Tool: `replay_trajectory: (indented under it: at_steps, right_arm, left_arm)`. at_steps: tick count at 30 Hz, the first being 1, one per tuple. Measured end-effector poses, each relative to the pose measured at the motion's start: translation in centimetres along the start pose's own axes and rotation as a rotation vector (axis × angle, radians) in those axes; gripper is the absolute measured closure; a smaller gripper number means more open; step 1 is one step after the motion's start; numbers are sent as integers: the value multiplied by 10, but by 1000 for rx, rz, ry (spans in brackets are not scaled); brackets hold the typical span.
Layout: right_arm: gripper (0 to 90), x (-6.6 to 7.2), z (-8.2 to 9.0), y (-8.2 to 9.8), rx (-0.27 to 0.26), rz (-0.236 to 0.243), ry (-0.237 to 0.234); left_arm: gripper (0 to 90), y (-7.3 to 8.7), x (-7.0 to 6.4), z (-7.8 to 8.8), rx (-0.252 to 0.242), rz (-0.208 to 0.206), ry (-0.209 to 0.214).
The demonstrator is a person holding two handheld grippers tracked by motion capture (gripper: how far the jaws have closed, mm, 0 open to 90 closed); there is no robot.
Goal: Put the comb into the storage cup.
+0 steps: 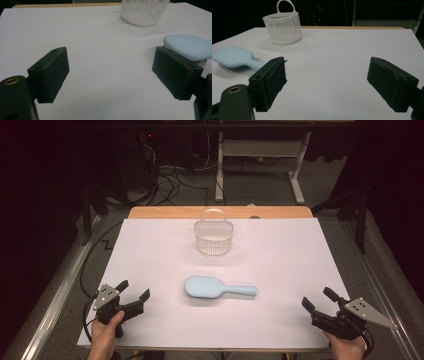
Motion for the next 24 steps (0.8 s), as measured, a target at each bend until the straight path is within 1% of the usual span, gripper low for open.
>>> replay_trajectory:
  at_steps: [3, 6, 10, 18, 22, 24]
  right_arm:
    - [161, -1, 0, -1, -9, 1, -1]
    - [161, 0, -2, -1, 4, 7, -5]
    - [161, 1, -1, -1, -2, 11, -8]
    - [162, 1, -1, -1, 0, 1, -16]
    - [162, 1, 0, -1, -9, -2, -12]
    - [163, 1, -1, -1, -10, -1, -13]
  left_arm:
    - [150, 1, 0, 0, 6, -6, -3]
    - [150, 1, 0, 0, 3, -2, -3]
    - [150, 0, -1, 0, 3, -4, -3]
    - [150, 1, 0, 0, 7, -6, -4]
    - [150, 0, -1, 1, 4, -4, 2]
    - [150, 0, -2, 1, 6, -11, -2]
Point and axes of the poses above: each handheld gripper's, and its own axes: z roughly backward along the jaws, y roughly out of its underside, x roughly to its left, the point moved 2 cm from there along -z, roughly forward along the jaws, and after that the axes turned 15 degrees about x, right-handed, at the moved point
